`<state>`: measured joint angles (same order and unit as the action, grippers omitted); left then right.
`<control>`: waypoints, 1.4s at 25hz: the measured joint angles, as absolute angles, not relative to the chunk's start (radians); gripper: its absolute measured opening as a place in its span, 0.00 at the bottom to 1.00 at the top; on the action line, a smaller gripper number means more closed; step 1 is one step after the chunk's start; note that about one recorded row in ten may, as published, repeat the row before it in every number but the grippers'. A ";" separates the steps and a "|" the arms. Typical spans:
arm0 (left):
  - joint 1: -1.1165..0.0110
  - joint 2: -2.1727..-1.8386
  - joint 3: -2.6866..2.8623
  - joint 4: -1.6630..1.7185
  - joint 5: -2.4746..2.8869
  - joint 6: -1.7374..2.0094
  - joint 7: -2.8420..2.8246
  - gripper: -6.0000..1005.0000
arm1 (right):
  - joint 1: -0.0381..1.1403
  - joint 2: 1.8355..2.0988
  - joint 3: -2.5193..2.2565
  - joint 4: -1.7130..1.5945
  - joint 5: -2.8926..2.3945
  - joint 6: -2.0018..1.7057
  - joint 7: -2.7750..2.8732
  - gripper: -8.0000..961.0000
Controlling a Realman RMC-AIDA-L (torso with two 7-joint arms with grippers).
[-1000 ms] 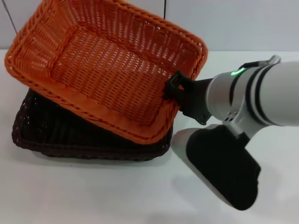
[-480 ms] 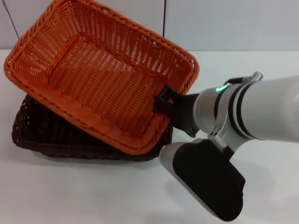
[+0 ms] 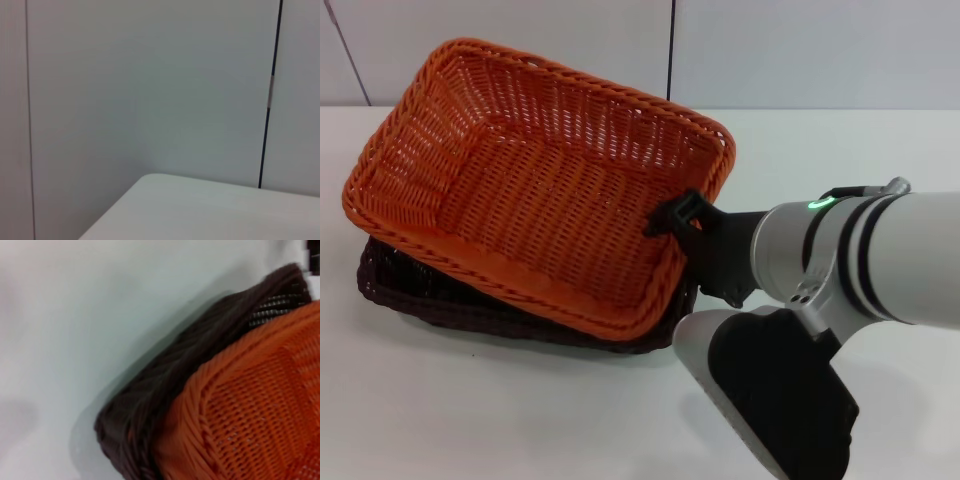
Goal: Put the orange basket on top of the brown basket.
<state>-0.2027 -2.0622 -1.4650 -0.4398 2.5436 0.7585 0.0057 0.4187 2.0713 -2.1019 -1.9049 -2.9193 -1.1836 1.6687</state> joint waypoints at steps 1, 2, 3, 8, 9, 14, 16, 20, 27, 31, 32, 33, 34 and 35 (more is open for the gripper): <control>-0.206 -2.062 -1.465 -0.437 2.544 0.752 0.007 0.84 | 0.408 2.071 -2.101 -1.919 -2.919 -1.178 1.669 0.35; -0.209 -2.062 -1.465 -0.434 2.545 0.749 0.008 0.84 | 0.397 2.071 -2.101 -1.934 -2.919 -1.175 1.669 0.40; -0.212 -2.062 -1.465 -0.430 2.545 0.747 0.009 0.84 | 0.378 2.071 -2.103 -1.958 -2.919 -1.172 1.669 0.44; -0.217 -2.062 -1.463 -0.425 2.545 0.748 0.013 0.84 | 0.268 2.079 -2.099 -2.057 -2.919 -1.162 1.672 0.63; -0.217 -2.062 -1.465 -0.425 2.545 0.751 0.014 0.84 | 0.241 2.082 -2.087 -2.063 -2.919 -1.144 1.683 0.67; -0.214 -2.061 -1.468 -0.429 2.545 0.755 0.014 0.84 | 0.116 2.087 -2.045 -2.049 -2.919 -1.043 1.827 0.75; -0.219 -2.060 -1.481 -0.425 2.544 0.759 0.015 0.84 | 0.074 2.087 -2.022 -2.023 -2.919 -0.969 1.898 0.76; -0.226 -2.057 -1.485 -0.426 2.545 0.764 0.015 0.84 | 0.014 2.087 -1.929 -1.944 -2.918 -0.767 2.086 0.76; -0.231 -2.056 -1.494 -0.433 2.545 0.793 0.015 0.84 | 0.007 2.083 -1.719 -1.561 -2.903 -0.269 2.519 0.76; -0.238 -2.056 -1.497 -0.423 2.545 0.811 0.016 0.84 | 0.020 2.079 -1.628 -1.236 -2.665 0.214 2.664 0.76; -0.238 -2.057 -1.501 -0.421 2.545 0.820 0.017 0.84 | 0.020 2.079 -1.628 -1.236 -2.665 0.214 2.664 0.76; -0.239 -2.057 -1.504 -0.419 2.545 0.825 0.017 0.84 | 0.028 2.079 -1.630 -1.164 -2.576 0.321 2.669 0.76; -0.239 -2.057 -1.507 -0.417 2.545 0.836 0.017 0.84 | 0.037 2.079 -1.639 -1.099 -2.510 0.426 2.678 0.76; -0.239 -2.057 -1.507 -0.417 2.545 0.836 0.017 0.84 | 0.045 2.079 -1.649 -1.040 -2.454 0.521 2.695 0.76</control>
